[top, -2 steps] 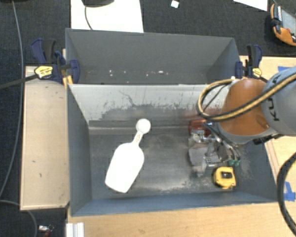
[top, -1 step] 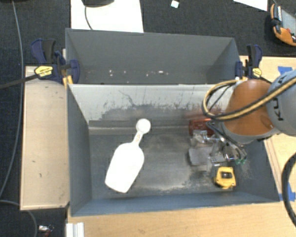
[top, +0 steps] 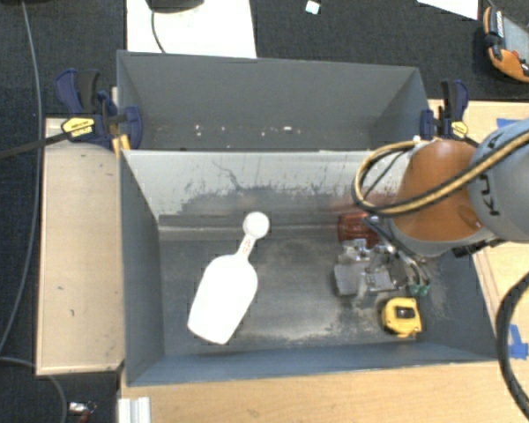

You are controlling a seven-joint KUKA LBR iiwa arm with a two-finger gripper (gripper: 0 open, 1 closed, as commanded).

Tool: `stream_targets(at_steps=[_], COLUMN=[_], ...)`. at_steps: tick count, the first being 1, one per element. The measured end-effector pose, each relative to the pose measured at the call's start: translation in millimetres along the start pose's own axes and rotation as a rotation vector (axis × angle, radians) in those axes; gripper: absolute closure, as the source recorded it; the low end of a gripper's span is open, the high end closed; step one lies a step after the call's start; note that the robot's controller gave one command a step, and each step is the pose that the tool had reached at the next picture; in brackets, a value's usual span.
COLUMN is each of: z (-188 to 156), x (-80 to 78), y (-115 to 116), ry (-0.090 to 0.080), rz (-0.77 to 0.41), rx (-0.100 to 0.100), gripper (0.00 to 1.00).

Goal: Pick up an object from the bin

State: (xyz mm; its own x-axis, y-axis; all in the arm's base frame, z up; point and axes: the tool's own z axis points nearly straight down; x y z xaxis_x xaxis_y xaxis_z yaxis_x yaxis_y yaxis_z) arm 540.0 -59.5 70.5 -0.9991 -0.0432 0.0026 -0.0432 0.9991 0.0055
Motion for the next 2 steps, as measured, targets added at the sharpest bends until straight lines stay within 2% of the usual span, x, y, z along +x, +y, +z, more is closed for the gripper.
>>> stream_targets(at_steps=[2], z=[-12.9], x=[0.9], y=[0.3], ry=[0.002], rz=[-0.001], rx=[0.0], gripper=[1.0])
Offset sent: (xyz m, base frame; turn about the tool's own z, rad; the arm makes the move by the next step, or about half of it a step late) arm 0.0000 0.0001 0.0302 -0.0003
